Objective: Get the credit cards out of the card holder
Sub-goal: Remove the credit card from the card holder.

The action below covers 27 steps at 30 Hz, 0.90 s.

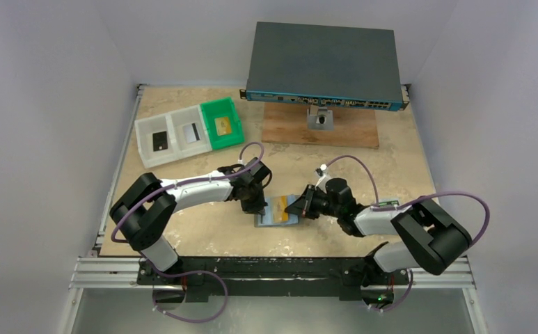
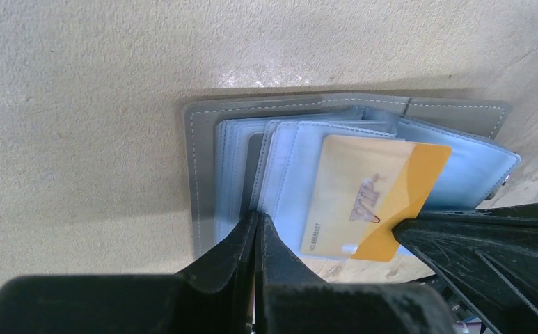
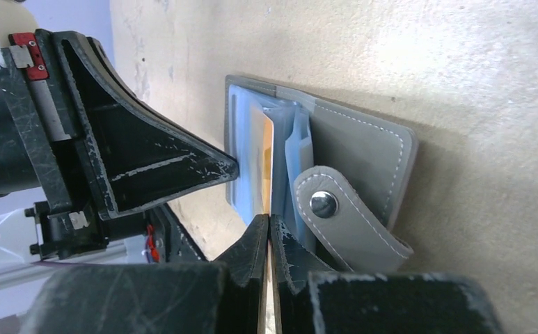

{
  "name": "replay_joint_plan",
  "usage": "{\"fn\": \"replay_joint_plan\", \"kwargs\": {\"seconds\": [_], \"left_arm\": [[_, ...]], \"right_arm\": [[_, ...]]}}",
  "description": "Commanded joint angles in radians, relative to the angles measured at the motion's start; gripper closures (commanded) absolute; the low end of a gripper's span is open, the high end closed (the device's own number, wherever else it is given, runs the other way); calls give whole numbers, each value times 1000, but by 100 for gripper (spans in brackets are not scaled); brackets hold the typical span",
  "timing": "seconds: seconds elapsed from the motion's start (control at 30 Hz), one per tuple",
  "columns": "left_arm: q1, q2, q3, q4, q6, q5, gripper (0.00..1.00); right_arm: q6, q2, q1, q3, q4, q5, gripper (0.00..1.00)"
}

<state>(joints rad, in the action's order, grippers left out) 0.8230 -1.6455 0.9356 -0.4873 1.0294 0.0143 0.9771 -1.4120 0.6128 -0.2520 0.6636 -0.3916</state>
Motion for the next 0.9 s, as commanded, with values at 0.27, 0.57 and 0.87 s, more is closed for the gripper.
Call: {"fn": "replay_joint_plan", "kwargs": {"seconds": [0.27, 0.57, 0.87], "left_arm": [[-20, -15, -57, -95, -50, -84, 100], [-21, 91, 54, -153, -107, -34, 100], [-24, 222, 140, -193, -145, 23, 71]], "right_arm": [[-97, 148, -17, -37, -257, 82, 100], [-97, 222, -18, -104, -359, 61, 100], [-68, 266, -20, -169, -404, 17, 100]]}}
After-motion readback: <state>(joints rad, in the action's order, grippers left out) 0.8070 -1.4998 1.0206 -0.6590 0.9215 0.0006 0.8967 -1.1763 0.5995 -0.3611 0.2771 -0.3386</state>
